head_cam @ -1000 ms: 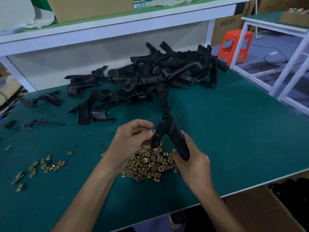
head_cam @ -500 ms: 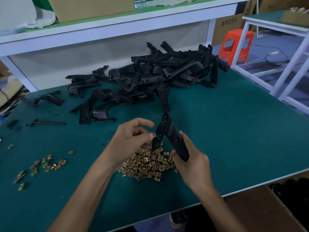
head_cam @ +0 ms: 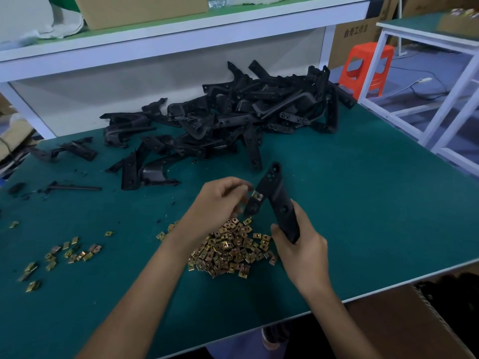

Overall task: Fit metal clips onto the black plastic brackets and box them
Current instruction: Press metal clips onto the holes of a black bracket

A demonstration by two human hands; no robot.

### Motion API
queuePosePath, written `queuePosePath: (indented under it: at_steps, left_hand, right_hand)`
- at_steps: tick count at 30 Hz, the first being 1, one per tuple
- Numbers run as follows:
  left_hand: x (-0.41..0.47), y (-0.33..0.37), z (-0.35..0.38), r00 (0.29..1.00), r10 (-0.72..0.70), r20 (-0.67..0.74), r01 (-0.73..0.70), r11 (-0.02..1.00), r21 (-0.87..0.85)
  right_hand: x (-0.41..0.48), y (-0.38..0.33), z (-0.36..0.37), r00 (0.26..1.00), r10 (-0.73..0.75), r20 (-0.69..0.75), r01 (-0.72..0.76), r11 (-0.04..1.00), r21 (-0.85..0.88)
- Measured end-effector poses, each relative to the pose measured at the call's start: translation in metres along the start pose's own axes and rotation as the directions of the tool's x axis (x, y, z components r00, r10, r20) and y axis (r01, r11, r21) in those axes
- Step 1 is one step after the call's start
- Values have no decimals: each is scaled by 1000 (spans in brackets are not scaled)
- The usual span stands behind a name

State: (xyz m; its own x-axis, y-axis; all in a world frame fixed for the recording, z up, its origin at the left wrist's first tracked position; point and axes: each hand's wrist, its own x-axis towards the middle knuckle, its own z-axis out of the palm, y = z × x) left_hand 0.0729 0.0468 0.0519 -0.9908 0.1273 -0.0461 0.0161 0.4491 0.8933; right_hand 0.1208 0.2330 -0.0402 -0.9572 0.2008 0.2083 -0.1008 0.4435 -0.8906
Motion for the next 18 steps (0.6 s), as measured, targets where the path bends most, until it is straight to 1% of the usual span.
queuePosePath:
  at_steps: [1, 2, 3, 5, 7, 11, 14, 16, 17, 18]
  left_hand:
    - [4, -10, 8, 998, 25, -51, -14, 980, 201]
    - [6, -19, 16, 996, 58, -60, -31, 924, 381]
    - [6, -27, 24, 995, 90, -42, -57, 865, 498]
    - [7, -41, 35, 993, 118, 13, -103, 800, 591]
    - [9, -46, 42, 991, 133, 13, -111, 763, 637]
    - [18, -47, 42, 992, 122, -21, -86, 804, 589]
    - [22, -47, 39, 991, 133, 19, -116, 779, 616]
    - [23, -47, 39, 988, 154, 15, -129, 768, 627]
    - [23, -46, 38, 989, 149, -6, -114, 783, 612]
    - [22, -46, 37, 991, 128, -41, -82, 820, 567]
  right_hand:
    - [0, 0, 0, 1000, 14, -12, -13, 1000, 9]
    - [0, 1, -1, 1000, 21, -24, -20, 1000, 18]
    - [1, 1, -1, 999, 21, -31, -20, 1000, 24]
    - [1, 1, -2, 999, 14, -34, -13, 1000, 27]
    - [1, 1, -2, 999, 8, -31, -8, 1000, 25]
    - [0, 1, -1, 1000, 2, -28, -1, 1000, 28]
    - [0, 0, -2, 1000, -4, -21, 4, 999, 32]
    - [1, 0, -2, 1000, 8, -18, -8, 999, 38]
    - [1, 0, -3, 1000, 12, -15, -11, 999, 41]
    - [0, 0, -3, 1000, 10, -13, -10, 999, 42]
